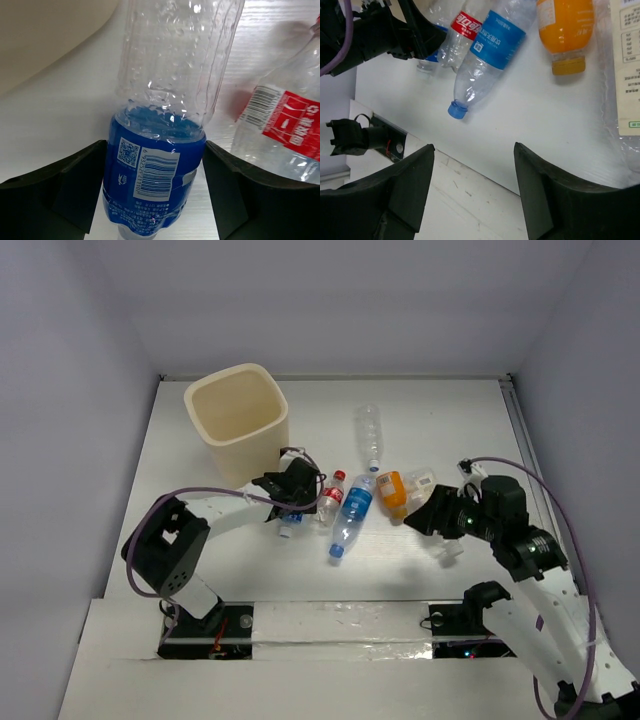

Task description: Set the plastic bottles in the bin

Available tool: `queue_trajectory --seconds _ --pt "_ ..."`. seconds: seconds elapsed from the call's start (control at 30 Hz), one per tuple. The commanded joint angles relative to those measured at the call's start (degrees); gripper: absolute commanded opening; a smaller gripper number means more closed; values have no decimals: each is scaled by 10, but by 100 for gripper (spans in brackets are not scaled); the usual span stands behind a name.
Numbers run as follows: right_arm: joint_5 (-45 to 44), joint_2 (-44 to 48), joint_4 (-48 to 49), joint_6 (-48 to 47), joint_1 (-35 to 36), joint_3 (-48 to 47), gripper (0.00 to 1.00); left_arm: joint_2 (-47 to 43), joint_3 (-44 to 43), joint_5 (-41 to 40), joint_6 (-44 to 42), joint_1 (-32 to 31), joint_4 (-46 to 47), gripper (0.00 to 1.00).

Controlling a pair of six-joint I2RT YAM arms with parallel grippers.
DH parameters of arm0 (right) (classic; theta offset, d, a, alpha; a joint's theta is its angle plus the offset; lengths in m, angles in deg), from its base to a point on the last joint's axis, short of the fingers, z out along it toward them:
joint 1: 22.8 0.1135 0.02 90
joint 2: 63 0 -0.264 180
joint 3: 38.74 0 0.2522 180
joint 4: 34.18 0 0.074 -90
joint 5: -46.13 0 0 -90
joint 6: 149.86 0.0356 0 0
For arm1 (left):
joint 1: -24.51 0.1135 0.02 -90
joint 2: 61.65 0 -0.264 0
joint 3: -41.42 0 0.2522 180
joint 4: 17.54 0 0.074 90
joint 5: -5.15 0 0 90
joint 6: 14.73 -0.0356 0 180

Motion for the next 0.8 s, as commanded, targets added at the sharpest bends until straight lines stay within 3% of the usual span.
queue_trajectory --seconds 0.0,0.07,0.13,0.27,0.5,0.77 --pt "11 -8 56 16 22 31 72 0 15 0 9 -1 19 70" --pt "7 -14 79 25 32 45 78 -9 19 4 12 -1 21 65" --pt "6 -23 98 43 49 61 82 -19 26 5 17 -1 20 49" --pt "-26 -52 159 98 97 70 88 -71 28 15 25 -1 3 36" --pt "-144 -176 246 193 189 57 94 -183 38 47 48 -13 -23 34" --pt "-249 -303 260 231 200 -12 100 -313 -26 80 68 -43 -75 35"
